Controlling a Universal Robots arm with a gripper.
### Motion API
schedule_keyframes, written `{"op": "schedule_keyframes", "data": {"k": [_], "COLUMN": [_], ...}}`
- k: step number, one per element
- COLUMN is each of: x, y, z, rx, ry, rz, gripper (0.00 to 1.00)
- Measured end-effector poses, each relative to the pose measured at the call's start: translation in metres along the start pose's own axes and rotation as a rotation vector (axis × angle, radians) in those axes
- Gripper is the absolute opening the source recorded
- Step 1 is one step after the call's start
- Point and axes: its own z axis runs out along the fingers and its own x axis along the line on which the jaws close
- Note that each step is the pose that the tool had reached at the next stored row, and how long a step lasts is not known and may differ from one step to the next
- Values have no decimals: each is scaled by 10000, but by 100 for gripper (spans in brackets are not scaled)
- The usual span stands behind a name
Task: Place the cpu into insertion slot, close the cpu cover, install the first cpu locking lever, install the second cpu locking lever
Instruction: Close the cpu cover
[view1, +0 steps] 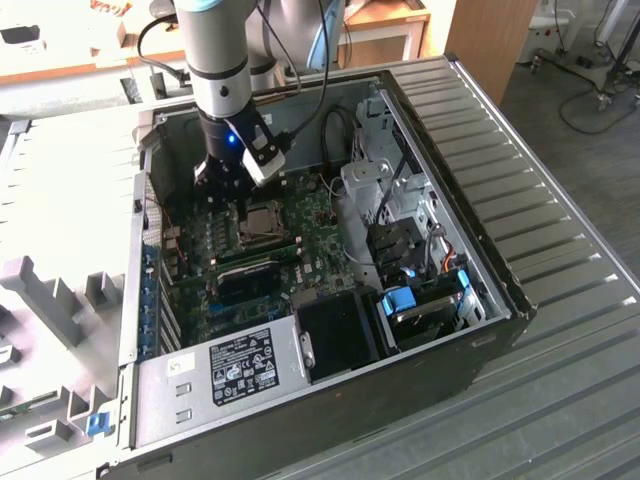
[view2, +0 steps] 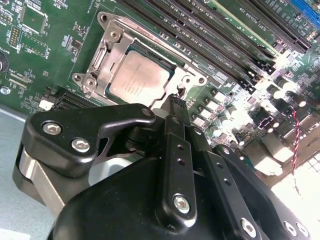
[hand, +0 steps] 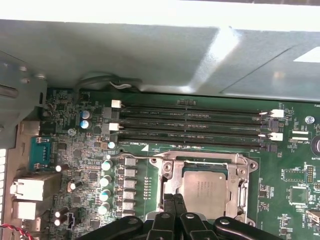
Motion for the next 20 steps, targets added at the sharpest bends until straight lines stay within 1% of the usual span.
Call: {"op": "schedule_keyframes", "data": {"k": [4,15,20], "x": [-45,-232,-280], "y": [-1,-8,-11], "z": [1,-1,-1], "rx": [-2,-1,-1], "ry": [-1,-1,-1], "rz": [0,0,0], "gripper": [11,11,11]}}
